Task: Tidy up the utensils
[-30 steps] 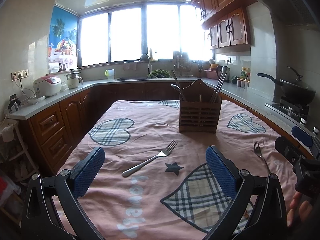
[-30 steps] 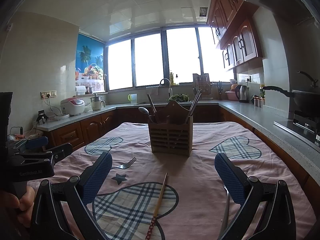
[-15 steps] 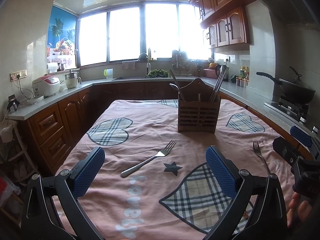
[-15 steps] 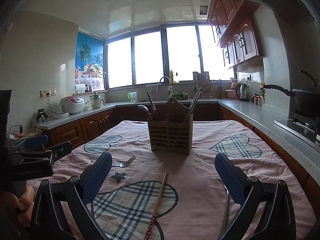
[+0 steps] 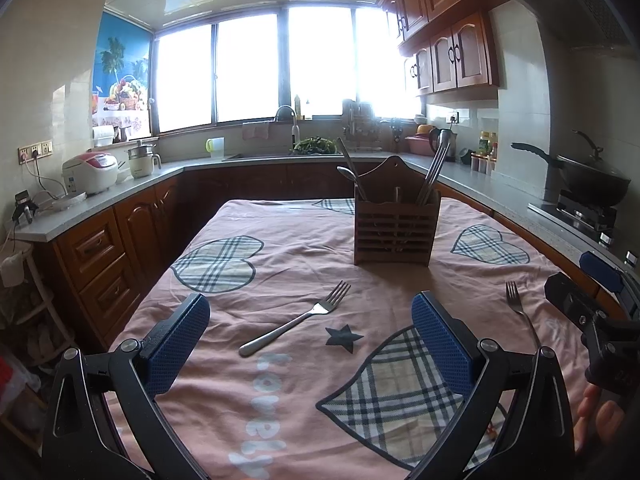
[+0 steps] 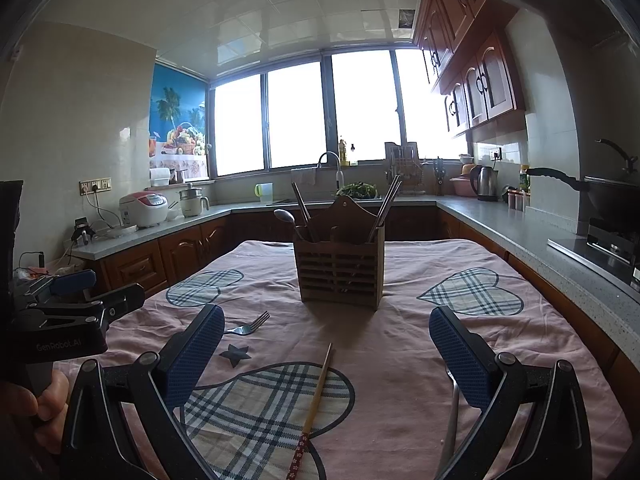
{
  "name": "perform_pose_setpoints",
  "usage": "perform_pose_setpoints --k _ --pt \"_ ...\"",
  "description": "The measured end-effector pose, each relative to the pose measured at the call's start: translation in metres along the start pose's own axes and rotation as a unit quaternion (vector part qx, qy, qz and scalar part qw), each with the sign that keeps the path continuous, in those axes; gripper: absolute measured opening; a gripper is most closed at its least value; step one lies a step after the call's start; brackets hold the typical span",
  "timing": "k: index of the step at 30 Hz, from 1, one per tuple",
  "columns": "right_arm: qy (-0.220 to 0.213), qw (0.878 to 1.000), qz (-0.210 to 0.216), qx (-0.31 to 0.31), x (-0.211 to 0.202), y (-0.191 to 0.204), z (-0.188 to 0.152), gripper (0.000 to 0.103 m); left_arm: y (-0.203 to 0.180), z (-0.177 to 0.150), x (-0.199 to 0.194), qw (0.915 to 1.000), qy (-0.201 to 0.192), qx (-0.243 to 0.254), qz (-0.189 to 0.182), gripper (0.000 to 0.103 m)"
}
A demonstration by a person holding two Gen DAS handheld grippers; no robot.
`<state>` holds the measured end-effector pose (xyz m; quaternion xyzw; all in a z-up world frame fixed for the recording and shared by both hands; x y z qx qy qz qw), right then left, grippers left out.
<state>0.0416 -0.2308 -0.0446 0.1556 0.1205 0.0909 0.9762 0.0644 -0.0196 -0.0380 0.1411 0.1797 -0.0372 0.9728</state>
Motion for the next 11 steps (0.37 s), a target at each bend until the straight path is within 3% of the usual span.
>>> perform_pose_setpoints --k 11 --pt "0.014 1.0 -0.008 0.003 0.01 -0.006 -0.002 0.103 0.002 -0.002 0.009 0.9999 0.009 -0.005 -0.009 0.103"
Point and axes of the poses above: each gripper's, at about its wrist camera, not at the fingertips, and x roughly the way its jaws point, y to its left, z to its top, the point moved 3 cm from there along x, roughly the way its jaws point, and after that the axes turned 15 degrees about x, right-handed, at the moved point
